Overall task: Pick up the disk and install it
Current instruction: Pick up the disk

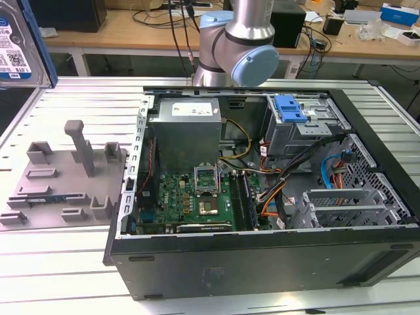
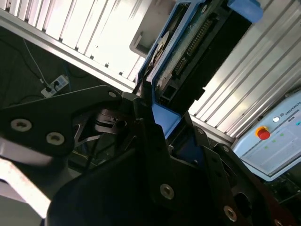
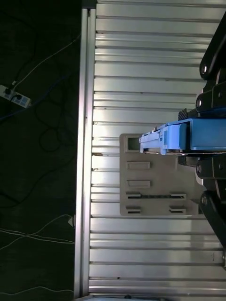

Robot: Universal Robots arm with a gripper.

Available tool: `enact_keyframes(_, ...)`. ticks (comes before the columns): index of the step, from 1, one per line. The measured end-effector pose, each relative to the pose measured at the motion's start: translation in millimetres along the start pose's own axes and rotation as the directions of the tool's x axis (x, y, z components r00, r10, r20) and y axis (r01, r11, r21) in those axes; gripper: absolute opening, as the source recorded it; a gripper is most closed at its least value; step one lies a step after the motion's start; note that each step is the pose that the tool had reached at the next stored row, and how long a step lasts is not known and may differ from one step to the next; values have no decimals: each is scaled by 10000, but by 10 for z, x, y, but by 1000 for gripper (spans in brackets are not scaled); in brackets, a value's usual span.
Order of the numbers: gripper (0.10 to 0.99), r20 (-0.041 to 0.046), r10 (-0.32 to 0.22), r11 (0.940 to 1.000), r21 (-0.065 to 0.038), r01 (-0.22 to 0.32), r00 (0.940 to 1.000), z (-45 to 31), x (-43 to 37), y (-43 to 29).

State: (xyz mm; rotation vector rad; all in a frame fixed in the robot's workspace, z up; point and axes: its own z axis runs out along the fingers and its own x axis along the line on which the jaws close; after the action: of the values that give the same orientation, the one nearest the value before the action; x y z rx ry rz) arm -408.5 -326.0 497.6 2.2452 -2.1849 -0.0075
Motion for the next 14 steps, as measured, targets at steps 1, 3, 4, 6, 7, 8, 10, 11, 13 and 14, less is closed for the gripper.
enact_keyframes(1,369,0,0,10000,-11,0,10000,-3,26,-22)
enact_keyframes(3,369,1,-1,10000,-24,1,10000,-12,78,-71)
enact_keyframes(4,369,2,0,10000,-29,0,10000,-20,109,-105)
enact_keyframes(6,369,2,-4,10000,-45,4,10000,-28,154,-159)
enact_keyframes(7,369,3,-7,10000,-57,7,10000,-28,176,-188)
enact_keyframes(8,369,2,-5,10000,-99,5,10000,-29,222,-263)
enact_keyframes(10,369,0,-7,9999,-153,7,10000,-30,268,-357)
enact_keyframes(11,369,-2,-6,9998,-187,5,10000,-30,294,-420)
enact_keyframes(13,369,-6,-7,9997,-231,7,10000,-31,327,-516)
enact_keyframes(14,369,-10,-7,9997,-247,6,10000,-32,346,-594)
